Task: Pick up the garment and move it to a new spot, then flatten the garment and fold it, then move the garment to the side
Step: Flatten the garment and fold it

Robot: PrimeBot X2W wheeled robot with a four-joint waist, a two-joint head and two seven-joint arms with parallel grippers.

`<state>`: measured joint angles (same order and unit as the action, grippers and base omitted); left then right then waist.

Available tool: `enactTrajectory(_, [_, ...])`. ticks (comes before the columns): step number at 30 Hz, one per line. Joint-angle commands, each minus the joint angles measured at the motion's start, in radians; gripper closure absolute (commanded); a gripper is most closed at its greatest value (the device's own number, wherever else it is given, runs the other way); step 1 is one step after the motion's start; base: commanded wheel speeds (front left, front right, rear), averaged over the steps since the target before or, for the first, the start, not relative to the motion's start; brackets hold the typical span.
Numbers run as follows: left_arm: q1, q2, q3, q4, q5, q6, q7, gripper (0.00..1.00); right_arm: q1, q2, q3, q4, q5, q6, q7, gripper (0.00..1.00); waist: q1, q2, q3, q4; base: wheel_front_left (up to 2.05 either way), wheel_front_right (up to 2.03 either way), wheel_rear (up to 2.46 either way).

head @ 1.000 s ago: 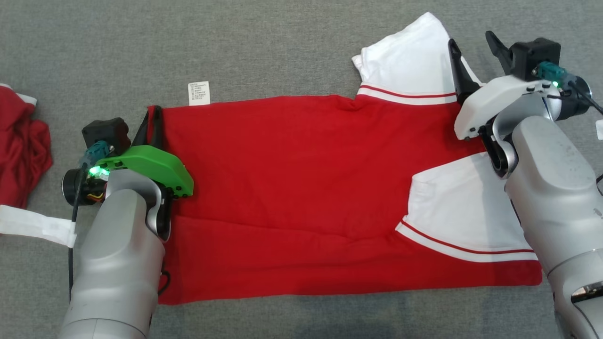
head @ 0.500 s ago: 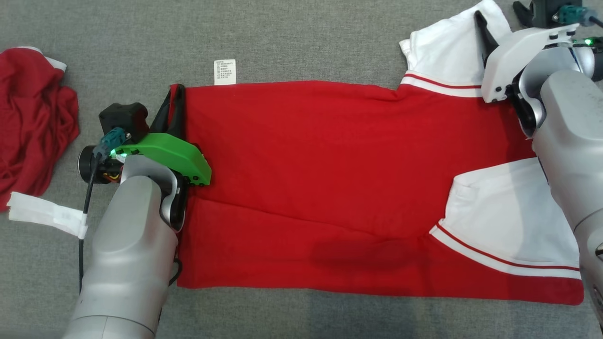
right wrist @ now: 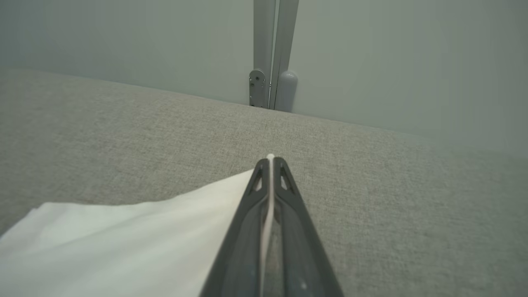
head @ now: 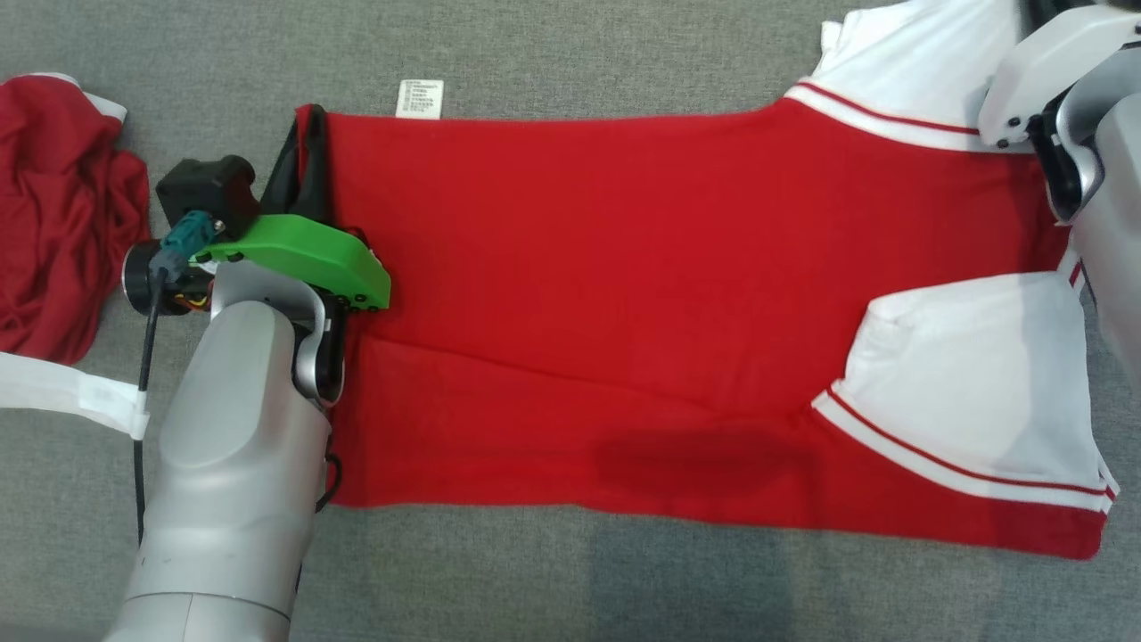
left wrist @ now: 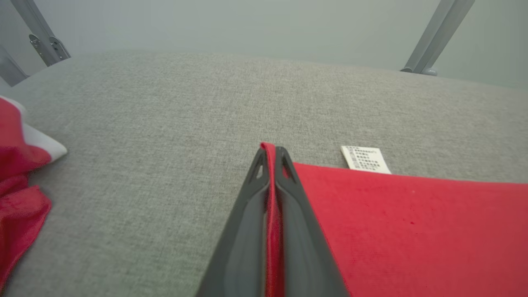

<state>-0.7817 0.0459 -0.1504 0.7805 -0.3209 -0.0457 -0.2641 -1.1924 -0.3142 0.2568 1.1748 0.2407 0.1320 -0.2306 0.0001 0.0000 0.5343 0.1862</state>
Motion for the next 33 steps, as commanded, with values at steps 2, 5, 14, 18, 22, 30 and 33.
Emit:
enactTrajectory(2, [-0.001,0.012,0.029,-0.036,0.022,0.011,0.000,1.00,-0.038,-0.015,-0.030,-0.018,-0.030,-0.003,-0.028,1.00,-0.0001,0.0000,-0.011,-0.013,0.00,0.00,0.00])
enactTrajectory(5, [0.016,0.011,0.055,-0.061,0.045,0.005,0.000,1.00,-0.027,-0.002,-0.077,-0.070,-0.050,-0.003,-0.036,1.00,-0.0001,0.0000,-0.026,-0.029,0.00,0.00,0.00])
enactTrajectory(14, [0.099,0.010,0.109,-0.087,0.088,-0.027,0.000,1.00,0.234,0.067,-0.175,-0.388,-0.039,-0.002,-0.035,1.00,-0.0001,0.0000,-0.106,-0.089,0.00,0.00,0.00])
enactTrajectory(18, [0.158,0.010,0.135,-0.105,0.105,-0.039,0.000,1.00,0.383,0.088,-0.190,-0.509,0.000,-0.002,-0.035,1.00,-0.0001,0.0000,-0.153,-0.114,0.00,0.00,0.00])
enactTrajectory(22, [0.228,0.011,0.158,-0.126,0.119,-0.049,0.000,1.00,0.527,0.104,-0.204,-0.599,0.039,-0.002,-0.035,1.00,-0.0001,0.0000,-0.202,-0.132,0.00,0.00,0.00])
enactTrajectory(30, [0.371,0.009,0.174,-0.134,0.142,-0.060,0.000,1.00,0.744,0.152,-0.236,-0.664,0.114,-0.002,-0.035,1.00,-0.0001,0.0000,-0.281,-0.154,0.00,0.00,0.00])
enactTrajectory(33, [0.414,0.009,0.183,-0.129,0.135,-0.058,0.000,1.00,0.794,0.168,-0.232,-0.654,0.128,-0.002,-0.035,1.00,-0.0001,0.0000,-0.303,-0.162,0.00,0.00,0.00])
